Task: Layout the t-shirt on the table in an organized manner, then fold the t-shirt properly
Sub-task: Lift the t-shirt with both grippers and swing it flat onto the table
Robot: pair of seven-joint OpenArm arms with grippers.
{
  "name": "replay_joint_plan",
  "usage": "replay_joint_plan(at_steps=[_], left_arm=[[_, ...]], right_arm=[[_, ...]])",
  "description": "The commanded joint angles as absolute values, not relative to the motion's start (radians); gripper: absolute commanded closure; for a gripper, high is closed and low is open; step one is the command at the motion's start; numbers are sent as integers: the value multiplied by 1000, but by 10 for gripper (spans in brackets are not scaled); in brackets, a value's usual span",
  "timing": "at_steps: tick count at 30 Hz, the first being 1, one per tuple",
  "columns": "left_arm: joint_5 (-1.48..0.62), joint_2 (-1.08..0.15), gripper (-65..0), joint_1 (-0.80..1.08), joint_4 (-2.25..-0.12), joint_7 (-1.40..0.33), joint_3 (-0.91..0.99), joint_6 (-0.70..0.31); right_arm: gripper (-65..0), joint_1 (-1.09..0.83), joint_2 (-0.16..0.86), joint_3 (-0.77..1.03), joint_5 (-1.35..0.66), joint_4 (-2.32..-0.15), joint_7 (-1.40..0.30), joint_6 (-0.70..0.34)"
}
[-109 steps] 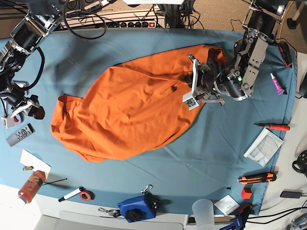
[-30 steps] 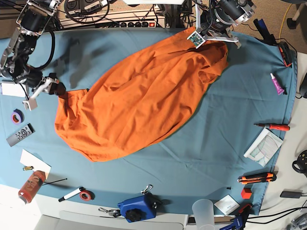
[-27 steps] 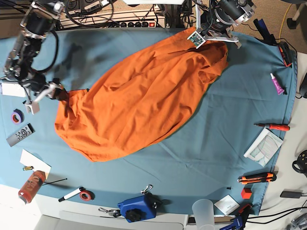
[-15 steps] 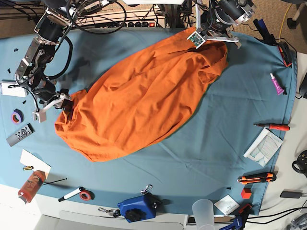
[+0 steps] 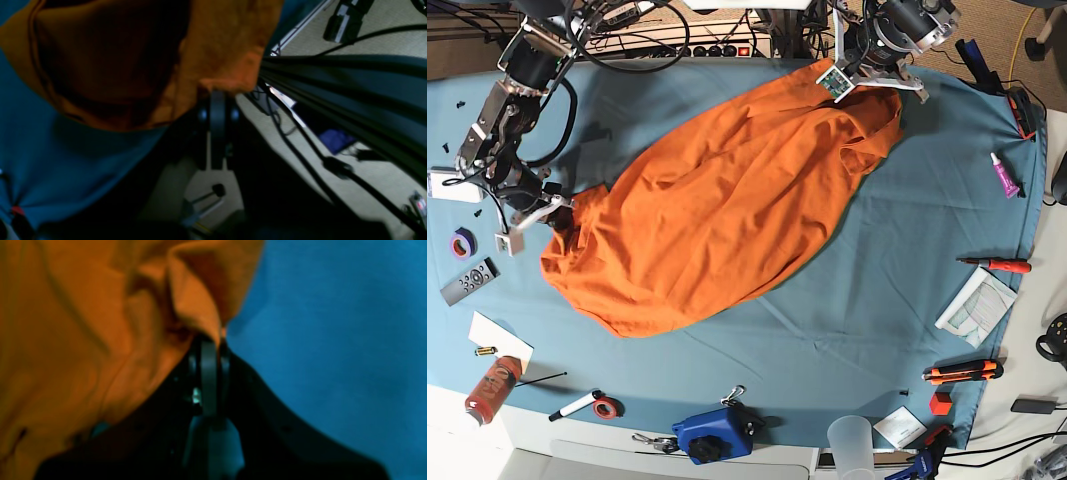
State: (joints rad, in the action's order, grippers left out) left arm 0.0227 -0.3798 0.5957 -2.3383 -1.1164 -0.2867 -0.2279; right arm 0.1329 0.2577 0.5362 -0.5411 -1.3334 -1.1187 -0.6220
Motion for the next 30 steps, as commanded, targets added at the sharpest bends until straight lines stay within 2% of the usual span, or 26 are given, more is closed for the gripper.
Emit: replay_joint_plan(at_steps=[1,5,8,13,17,26,30], left_arm=[[69,-383,0,587,-2356,-1086,-285,-214],[221,-383,0,492,-2356,-1049,-276,-140],[228,-383,0,387,-2356,-996,-213,-118],[59,-383,0,245,-2356,-839,-1,-113],[-115,-394,0,120,-2337,-771,130,-208],[-313,-451,0,-376,-1768,-733,143,-328],[-381,-453,0,-607,-1568,-763,143,-338]], right_arm=[[0,168,284,537,-609,-1365,-1099,-645],[0,258,320,537,-693,-1447,-1103,-666],[0,363,343,537,-692,-1471,-1097,-664],[0,533,349,533,-651,-1470,-1089,-631],[0,638,349,480,-589,-1418,-1069,-601],[0,899,348,282,-440,-1047,-863,-550],[0,1048,349,263,-387,-940,-818,-528]])
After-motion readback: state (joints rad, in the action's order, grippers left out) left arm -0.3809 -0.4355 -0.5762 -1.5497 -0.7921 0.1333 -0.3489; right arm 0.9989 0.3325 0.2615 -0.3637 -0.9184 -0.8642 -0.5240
